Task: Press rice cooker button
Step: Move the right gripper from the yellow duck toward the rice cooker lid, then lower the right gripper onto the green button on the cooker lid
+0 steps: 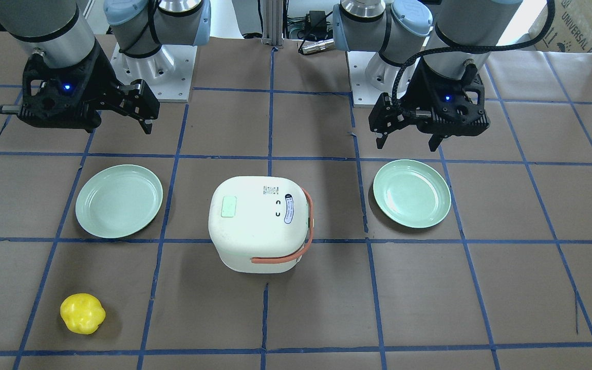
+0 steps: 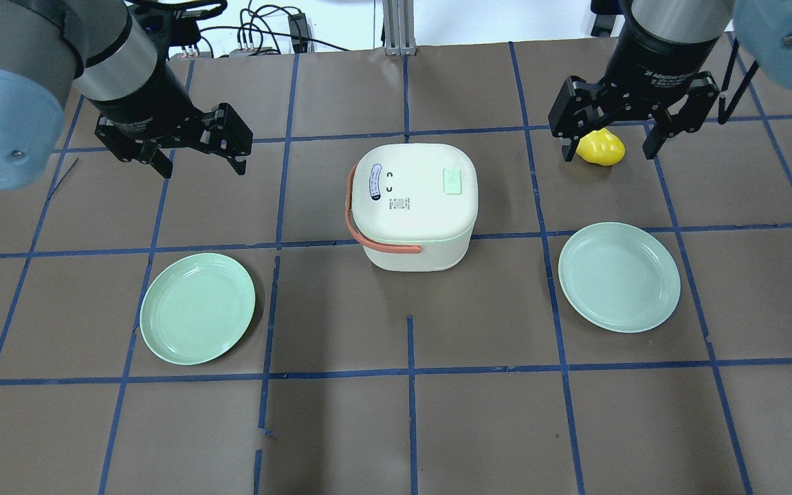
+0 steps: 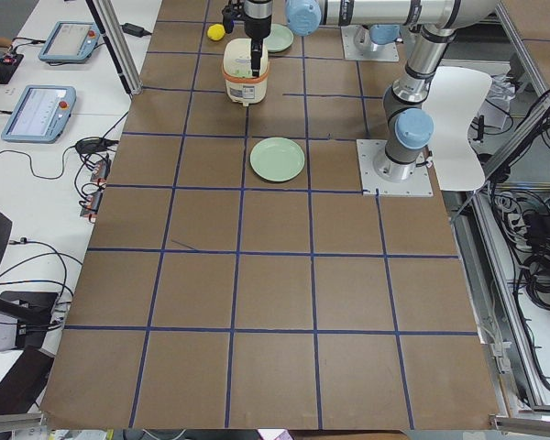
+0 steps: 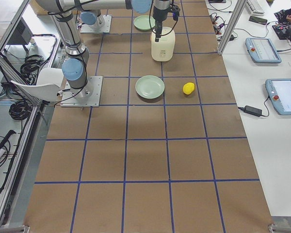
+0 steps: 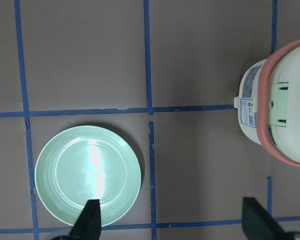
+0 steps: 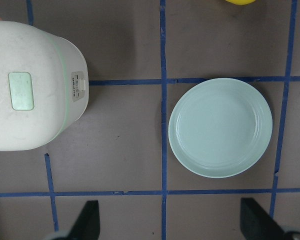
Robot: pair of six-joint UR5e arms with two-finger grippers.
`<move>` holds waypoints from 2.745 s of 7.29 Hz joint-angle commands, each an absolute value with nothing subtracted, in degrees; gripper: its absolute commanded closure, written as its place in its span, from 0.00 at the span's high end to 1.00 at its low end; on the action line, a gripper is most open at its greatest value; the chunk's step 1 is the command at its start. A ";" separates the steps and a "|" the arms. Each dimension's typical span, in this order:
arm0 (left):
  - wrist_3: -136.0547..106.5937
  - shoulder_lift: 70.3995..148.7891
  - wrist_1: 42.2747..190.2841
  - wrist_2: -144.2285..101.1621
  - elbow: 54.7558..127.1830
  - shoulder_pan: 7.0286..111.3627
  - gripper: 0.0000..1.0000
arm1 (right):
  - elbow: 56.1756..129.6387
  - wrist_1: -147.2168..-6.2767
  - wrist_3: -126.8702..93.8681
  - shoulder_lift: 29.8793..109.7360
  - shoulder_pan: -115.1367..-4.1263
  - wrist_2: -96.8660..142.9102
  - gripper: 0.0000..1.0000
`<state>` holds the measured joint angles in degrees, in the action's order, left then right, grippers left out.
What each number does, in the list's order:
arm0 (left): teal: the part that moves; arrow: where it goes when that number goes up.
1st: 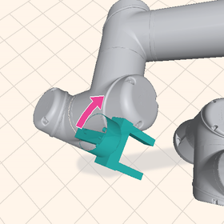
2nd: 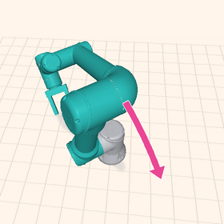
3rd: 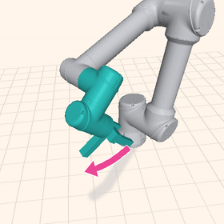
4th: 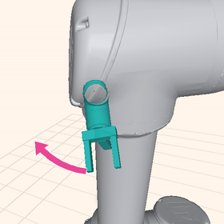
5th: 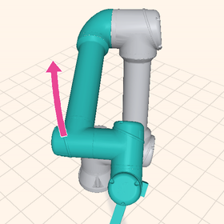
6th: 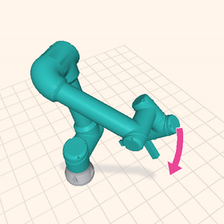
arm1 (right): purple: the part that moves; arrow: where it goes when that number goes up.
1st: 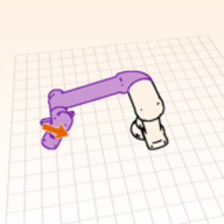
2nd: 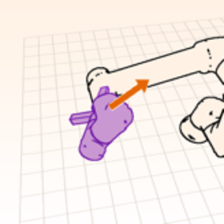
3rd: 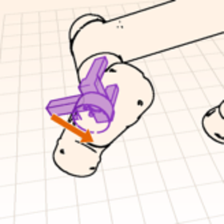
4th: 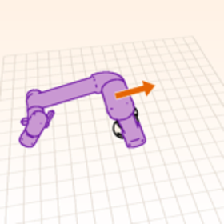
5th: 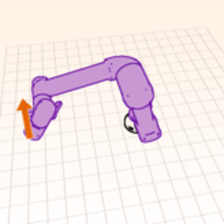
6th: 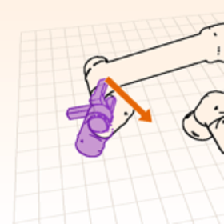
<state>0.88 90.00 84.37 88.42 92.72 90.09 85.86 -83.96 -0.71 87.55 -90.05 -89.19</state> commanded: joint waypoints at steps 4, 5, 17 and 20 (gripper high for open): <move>0.88 90.00 84.37 88.42 92.72 90.09 1.00 | 85.87 -84.02 -1.85 87.28 -89.91 -88.95 1.00; 0.88 90.00 84.37 88.42 92.72 90.09 1.00 | 85.26 -86.37 -3.06 87.19 -90.61 -88.95 1.00; 0.88 90.00 84.37 88.42 92.72 90.09 1.00 | 76.02 -91.14 -6.68 71.80 -101.16 -85.34 0.08; 0.88 90.00 84.37 88.42 92.72 90.09 1.00 | 76.64 -91.23 -6.85 71.98 -101.25 -85.34 0.08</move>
<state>0.88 90.00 84.37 88.42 92.73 90.09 76.59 -91.15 -6.63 71.83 -101.16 -85.34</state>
